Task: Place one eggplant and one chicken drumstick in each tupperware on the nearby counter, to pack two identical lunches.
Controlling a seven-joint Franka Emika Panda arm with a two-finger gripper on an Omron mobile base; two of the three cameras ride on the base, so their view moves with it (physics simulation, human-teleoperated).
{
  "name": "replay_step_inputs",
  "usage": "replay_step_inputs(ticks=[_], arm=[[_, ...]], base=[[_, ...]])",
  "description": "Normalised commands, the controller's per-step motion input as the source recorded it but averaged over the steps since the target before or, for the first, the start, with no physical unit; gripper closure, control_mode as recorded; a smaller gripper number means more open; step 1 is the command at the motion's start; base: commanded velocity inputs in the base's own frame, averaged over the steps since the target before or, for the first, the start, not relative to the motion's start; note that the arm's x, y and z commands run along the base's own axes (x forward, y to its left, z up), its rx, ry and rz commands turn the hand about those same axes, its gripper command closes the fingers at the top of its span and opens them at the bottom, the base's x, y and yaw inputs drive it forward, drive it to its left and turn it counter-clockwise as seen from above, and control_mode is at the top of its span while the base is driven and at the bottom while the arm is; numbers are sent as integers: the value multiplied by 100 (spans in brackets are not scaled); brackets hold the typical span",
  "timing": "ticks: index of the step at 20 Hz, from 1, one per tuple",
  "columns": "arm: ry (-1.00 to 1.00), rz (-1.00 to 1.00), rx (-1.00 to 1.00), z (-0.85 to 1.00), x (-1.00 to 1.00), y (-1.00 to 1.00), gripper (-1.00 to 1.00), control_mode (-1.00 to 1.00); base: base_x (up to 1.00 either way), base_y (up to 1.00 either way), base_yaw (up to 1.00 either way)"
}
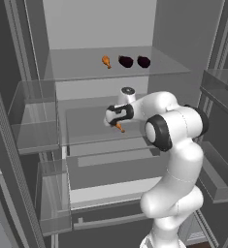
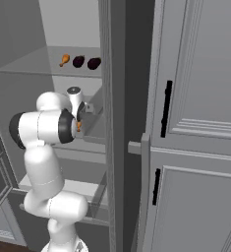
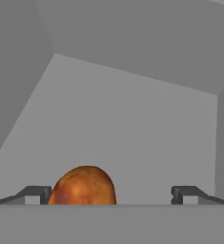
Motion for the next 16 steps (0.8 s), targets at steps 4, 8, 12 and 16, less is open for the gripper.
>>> replay_step_inputs(ticks=[4, 8, 12, 16], arm=[[0, -14, 0, -7, 0, 11, -100, -100], [0, -15, 0, -18, -16, 1, -100, -100], [0, -4, 0, -14, -39, 0, -100, -100], [-5, 0, 0, -7, -27, 11, -100, -100]], base=[[0, 0, 0], [0, 0, 0], [0, 0, 0], [0, 0, 0]])
